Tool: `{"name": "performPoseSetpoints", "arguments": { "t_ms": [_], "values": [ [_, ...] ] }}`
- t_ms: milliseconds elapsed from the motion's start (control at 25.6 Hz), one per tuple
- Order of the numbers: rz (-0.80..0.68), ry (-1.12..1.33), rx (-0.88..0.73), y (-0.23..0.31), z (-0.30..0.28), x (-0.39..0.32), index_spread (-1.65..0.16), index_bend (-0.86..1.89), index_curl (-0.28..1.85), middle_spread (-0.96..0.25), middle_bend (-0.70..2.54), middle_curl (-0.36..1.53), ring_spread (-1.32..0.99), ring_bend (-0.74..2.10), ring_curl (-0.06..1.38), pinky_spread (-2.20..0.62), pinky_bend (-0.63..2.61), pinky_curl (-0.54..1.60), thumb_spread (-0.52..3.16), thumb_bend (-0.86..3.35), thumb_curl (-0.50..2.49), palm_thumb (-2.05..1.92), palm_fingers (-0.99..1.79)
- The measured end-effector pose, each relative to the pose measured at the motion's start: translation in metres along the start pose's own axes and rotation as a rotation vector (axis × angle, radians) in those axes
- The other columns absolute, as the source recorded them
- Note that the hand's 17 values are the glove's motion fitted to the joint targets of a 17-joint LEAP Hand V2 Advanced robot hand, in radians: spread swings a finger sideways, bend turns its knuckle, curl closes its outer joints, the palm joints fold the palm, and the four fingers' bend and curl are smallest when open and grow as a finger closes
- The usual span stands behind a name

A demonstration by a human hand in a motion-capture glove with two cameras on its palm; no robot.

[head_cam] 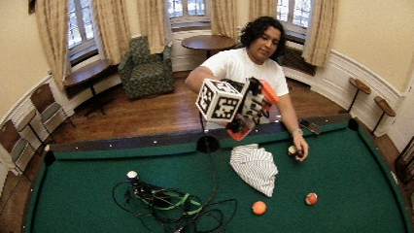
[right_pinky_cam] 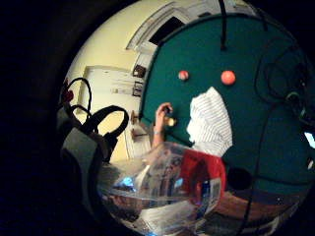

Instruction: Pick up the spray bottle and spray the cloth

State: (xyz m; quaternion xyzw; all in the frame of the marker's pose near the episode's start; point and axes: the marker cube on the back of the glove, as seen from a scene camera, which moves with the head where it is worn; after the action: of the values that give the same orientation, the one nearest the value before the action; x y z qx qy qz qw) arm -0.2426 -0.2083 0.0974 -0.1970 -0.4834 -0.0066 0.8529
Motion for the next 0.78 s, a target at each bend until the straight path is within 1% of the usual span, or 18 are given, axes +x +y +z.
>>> {"name": "performPoseSetpoints", "arguments": {
  "t_ms": [235,509,782],
  "values": [
    [0.200,0.021,-0.113,-0.010,0.031,0.048,-0.26,0.26,0.54,-0.21,0.59,0.58,-0.22,0.80,0.49,-0.32,0.55,0.41,0.52,-0.02,0.75,0.97,1.34],
    [0.414,0.098,-0.249,-0.009,0.069,0.102,-0.26,0.24,0.56,-0.21,0.59,0.58,-0.22,0.80,0.49,-0.32,0.54,0.41,0.52,-0.02,0.77,0.96,1.34],
    [0.560,0.193,-0.350,-0.003,0.099,0.146,-0.26,0.24,0.58,-0.21,0.58,0.58,-0.22,0.80,0.49,-0.32,0.55,0.42,0.52,-0.02,0.78,0.96,1.34]
  ]
}}
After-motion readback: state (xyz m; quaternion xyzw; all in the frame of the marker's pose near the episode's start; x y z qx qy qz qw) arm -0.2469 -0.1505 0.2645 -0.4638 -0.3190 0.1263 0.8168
